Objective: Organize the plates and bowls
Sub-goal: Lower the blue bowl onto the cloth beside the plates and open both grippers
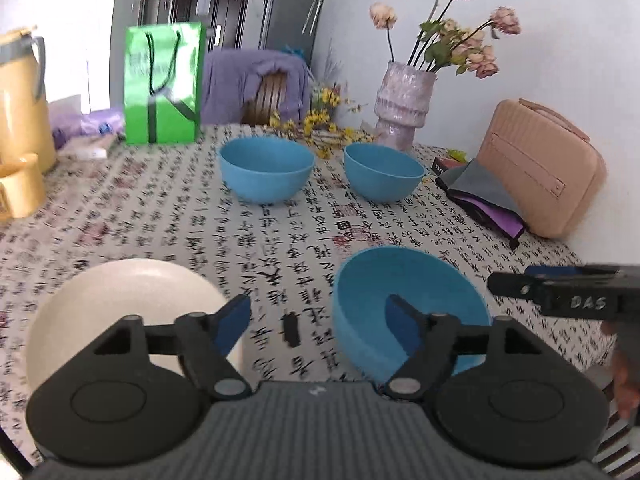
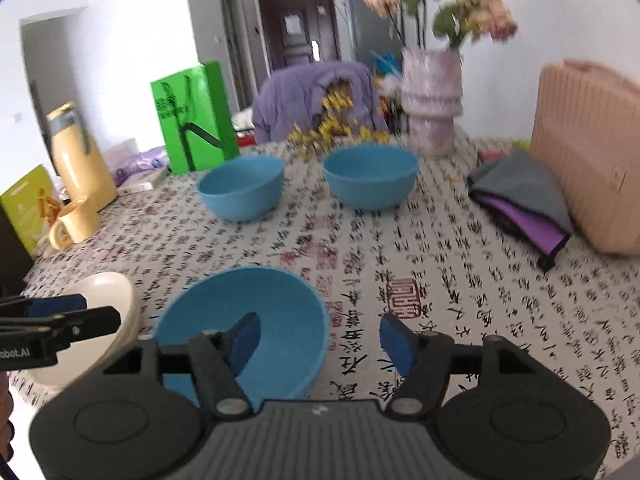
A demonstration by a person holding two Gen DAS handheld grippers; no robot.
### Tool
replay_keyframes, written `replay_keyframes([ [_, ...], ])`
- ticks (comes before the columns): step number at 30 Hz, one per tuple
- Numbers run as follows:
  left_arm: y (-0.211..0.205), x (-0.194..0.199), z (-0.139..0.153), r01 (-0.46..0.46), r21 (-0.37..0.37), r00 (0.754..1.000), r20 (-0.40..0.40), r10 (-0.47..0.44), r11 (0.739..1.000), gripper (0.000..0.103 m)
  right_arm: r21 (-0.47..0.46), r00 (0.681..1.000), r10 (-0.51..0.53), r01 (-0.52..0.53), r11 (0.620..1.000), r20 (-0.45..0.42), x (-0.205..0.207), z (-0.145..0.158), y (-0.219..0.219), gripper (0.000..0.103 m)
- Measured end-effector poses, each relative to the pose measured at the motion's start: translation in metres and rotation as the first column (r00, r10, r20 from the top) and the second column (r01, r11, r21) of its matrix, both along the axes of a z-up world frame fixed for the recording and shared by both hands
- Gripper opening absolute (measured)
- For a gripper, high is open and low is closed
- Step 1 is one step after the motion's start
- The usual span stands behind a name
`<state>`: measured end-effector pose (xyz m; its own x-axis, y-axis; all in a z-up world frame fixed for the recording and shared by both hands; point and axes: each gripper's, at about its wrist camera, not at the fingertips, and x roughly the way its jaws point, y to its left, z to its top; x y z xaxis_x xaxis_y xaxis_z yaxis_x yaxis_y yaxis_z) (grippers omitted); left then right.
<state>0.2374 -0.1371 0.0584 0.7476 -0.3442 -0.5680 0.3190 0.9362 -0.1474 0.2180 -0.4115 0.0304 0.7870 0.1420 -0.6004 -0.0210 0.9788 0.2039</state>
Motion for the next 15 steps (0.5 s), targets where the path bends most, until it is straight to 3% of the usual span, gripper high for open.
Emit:
replay_keyframes([
  [3,0.019,-0.023,-0.001,-0.027,-0.001,0.999,0.030,0.027,1.000,0.090,0.014,0.997,0.027,-0.028,1.000,0.074,-0.028,0.008,0.011,0.085],
  [8,0.051,-0.057,-0.010,-0.123,0.034,0.989,0.091,0.119,0.992,0.098,0.006,0.987,0.081,-0.082,0.997,0.136,-0.067,0.006,0.038,0.087],
  [15,0.095,-0.093,-0.021,-0.194,0.033,0.978,0.091,0.190,0.981,0.103,0.034,0.980,0.085,-0.093,0.995,0.177,-0.111,-0.014,0.072,0.089],
])
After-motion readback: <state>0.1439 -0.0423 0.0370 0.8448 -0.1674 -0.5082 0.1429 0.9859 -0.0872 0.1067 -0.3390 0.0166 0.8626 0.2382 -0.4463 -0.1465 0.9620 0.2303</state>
